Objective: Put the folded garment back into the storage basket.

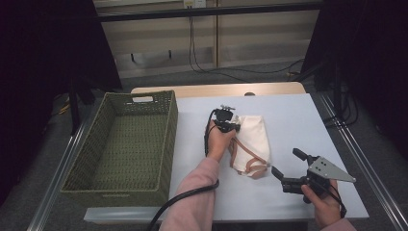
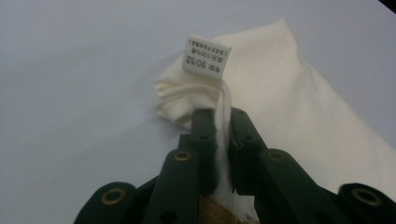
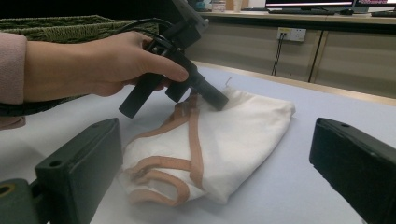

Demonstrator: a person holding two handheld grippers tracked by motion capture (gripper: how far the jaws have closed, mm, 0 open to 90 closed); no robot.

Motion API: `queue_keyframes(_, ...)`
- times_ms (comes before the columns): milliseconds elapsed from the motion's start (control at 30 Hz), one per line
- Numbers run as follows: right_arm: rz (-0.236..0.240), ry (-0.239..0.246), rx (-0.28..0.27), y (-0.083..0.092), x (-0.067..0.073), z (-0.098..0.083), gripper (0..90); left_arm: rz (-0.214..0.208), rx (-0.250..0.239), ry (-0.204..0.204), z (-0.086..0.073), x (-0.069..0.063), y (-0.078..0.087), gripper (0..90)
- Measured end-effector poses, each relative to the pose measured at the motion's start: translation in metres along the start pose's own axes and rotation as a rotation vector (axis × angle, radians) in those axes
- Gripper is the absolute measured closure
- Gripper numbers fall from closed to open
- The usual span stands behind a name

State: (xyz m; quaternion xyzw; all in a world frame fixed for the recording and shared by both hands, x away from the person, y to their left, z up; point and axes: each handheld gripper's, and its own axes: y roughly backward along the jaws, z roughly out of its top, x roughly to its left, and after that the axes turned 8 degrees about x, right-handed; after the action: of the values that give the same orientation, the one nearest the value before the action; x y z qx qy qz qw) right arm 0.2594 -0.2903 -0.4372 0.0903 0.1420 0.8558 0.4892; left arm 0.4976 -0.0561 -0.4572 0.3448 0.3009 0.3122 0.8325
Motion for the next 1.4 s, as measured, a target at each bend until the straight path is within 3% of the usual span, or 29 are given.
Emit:
queue_keyframes(67, -0.001, 0.002, 0.001, 0.0, 0.0, 0.0, 2.3, -0.009, 0.01, -0.005, 0.002, 0.001, 0.003, 82.7)
queue_keyframes(133, -0.004, -0.006, 0.0, 0.001, 0.0, 0.0, 2.3, -0.023, 0.002, 0.029, 0.004, 0.0, 0.008, 82.8)
queue_keyframes(300, -0.004, 0.005, -0.003, 0.0, 0.001, 0.0, 2.2, -0.045, 0.003, 0.065, 0.009, 0.0, 0.019, 83.1)
queue_keyframes(567, 0.003, 0.009, 0.003, 0.0, 0.0, 0.0, 2.2, -0.065, -0.007, 0.078, 0.022, -0.001, 0.044, 83.4)
queue_keyframes(900, 0.005, 0.009, 0.001, -0.001, 0.001, 0.0, 2.2, -0.059, -0.044, 0.065, 0.039, -0.003, 0.084, 83.4)
queue_keyframes(1133, 0.009, 0.01, 0.002, -0.002, 0.003, 0.0, 2.1, -0.06, -0.04, 0.064, 0.049, -0.003, 0.113, 83.6)
queue_keyframes(1400, 0.008, 0.008, 0.006, -0.002, 0.003, 0.0, 2.1, -0.053, -0.036, 0.059, 0.055, -0.003, 0.135, 83.7)
